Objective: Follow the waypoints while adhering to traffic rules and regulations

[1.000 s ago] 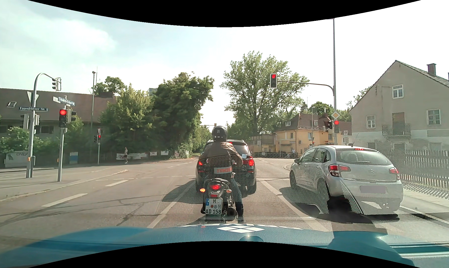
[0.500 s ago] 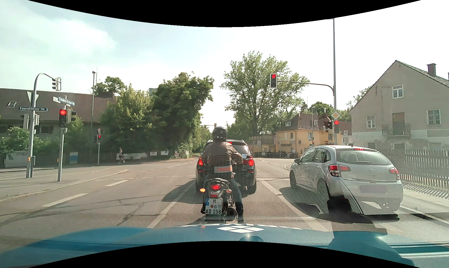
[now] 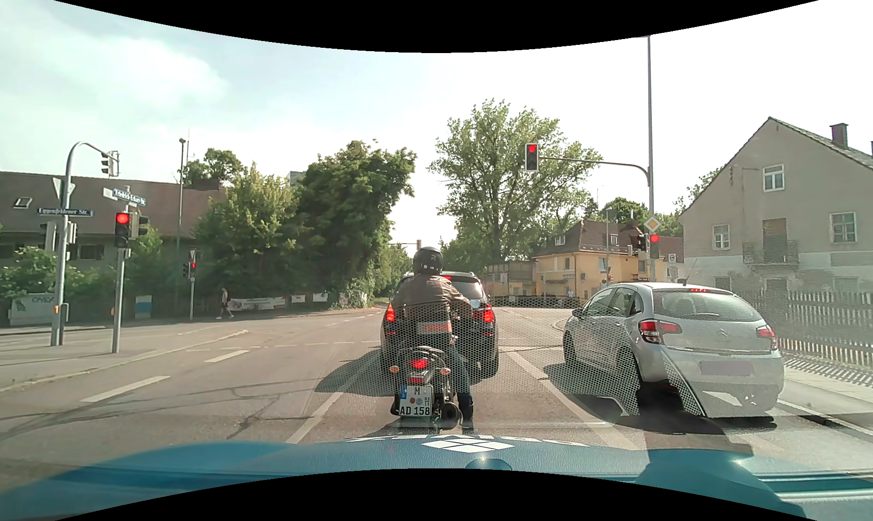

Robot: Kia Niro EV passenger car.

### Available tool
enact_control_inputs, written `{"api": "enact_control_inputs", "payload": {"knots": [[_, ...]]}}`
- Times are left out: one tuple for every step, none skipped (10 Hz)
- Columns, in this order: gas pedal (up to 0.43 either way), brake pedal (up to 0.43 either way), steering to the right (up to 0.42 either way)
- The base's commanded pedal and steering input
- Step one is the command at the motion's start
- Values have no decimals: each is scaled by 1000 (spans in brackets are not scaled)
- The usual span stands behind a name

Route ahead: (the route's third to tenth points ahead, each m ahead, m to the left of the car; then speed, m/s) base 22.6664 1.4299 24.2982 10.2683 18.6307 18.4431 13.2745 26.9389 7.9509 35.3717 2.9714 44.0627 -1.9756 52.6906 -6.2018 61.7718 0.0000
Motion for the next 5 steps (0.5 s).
{"api": "enact_control_inputs", "payload": {"knots": [[0, 317, -11], [0, 317, -11], [0, 317, -11], [0, 317, -11], [0, 317, -11]]}}
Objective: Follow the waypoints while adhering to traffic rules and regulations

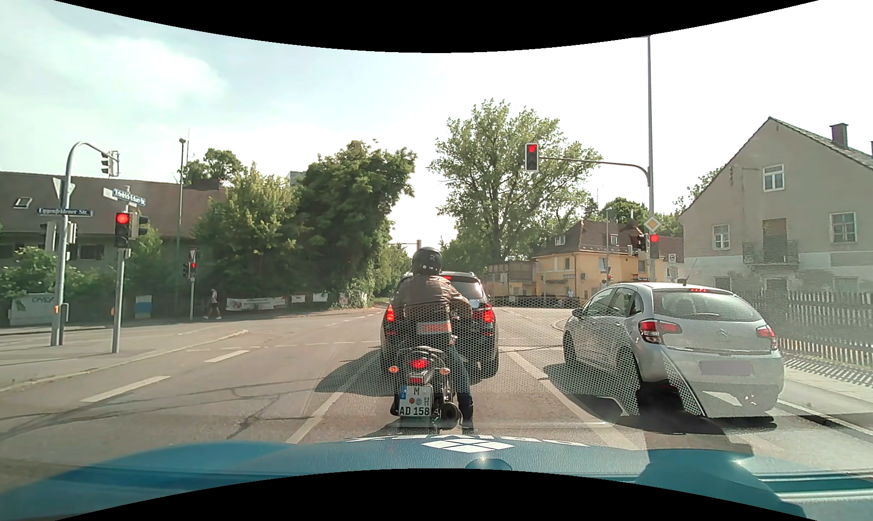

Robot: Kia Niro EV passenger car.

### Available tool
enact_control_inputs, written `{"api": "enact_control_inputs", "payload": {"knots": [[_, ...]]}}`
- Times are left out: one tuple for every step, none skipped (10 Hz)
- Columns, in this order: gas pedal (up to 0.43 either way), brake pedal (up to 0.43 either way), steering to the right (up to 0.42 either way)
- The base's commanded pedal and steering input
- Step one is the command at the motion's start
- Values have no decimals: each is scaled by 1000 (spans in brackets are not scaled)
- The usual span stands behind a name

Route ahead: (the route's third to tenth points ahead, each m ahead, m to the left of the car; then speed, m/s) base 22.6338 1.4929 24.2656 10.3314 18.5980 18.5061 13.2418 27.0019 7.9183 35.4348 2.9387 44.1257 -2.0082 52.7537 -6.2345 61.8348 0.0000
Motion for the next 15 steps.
{"api": "enact_control_inputs", "payload": {"knots": [[0, 317, -11], [0, 317, -11], [0, 317, -11], [0, 317, -11], [0, 317, -11], [0, 317, -11], [0, 317, -11], [0, 317, -11], [0, 317, -11], [0, 317, -11], [0, 317, -11], [0, 317, -11], [0, 317, -10], [0, 317, -11], [0, 317, -10]]}}
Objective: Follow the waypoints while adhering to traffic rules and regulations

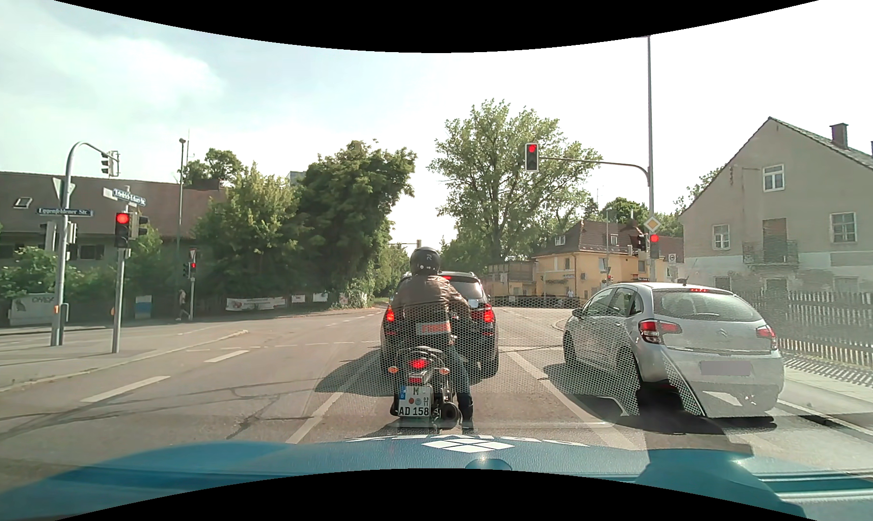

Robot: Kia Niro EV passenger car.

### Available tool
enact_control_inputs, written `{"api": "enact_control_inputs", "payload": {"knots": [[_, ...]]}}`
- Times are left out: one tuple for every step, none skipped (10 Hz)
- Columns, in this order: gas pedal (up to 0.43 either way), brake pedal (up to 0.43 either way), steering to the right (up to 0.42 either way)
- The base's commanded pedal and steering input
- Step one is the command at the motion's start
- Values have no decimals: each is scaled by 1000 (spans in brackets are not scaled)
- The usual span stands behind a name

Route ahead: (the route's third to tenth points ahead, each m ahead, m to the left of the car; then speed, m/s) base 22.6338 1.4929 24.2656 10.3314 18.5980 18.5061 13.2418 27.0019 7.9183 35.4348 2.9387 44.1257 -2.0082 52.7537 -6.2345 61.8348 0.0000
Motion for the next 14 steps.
{"api": "enact_control_inputs", "payload": {"knots": [[0, 317, -11], [0, 311, -11], [0, 317, -11], [0, 317, -11], [0, 317, -11], [0, 317, -11], [0, 317, -11], [0, 311, -11], [0, 317, -10], [0, 317, -11], [0, 311, -11], [0, 317, -11], [0, 311, -11], [0, 317, -11]]}}
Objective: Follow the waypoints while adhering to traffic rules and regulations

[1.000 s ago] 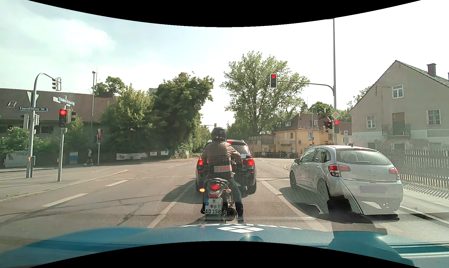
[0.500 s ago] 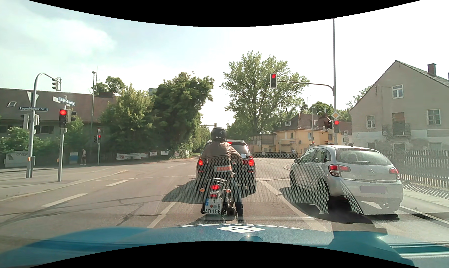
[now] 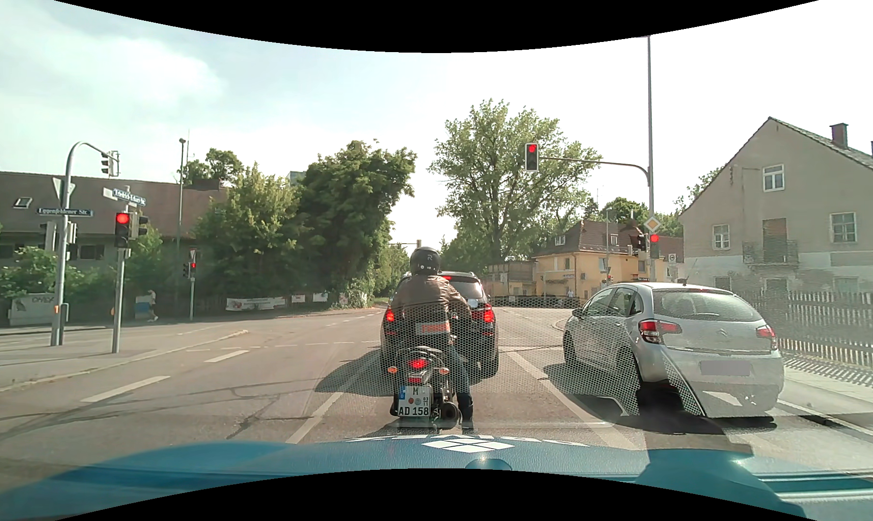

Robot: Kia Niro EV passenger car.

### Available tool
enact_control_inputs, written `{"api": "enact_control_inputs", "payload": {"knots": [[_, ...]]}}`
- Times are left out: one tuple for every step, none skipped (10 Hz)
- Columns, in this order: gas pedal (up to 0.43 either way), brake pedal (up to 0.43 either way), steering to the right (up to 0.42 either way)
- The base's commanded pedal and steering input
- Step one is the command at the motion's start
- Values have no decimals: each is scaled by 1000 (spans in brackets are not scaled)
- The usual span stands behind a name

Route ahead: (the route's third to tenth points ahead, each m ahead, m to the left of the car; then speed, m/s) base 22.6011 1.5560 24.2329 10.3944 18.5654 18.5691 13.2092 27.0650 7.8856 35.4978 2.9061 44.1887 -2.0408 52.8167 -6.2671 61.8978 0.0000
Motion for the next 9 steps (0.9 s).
{"api": "enact_control_inputs", "payload": {"knots": [[0, 317, -11], [0, 311, -11], [0, 317, -11], [0, 317, -11], [0, 311, -11], [0, 317, -10], [0, 317, -11], [0, 317, -11], [0, 317, -11]]}}
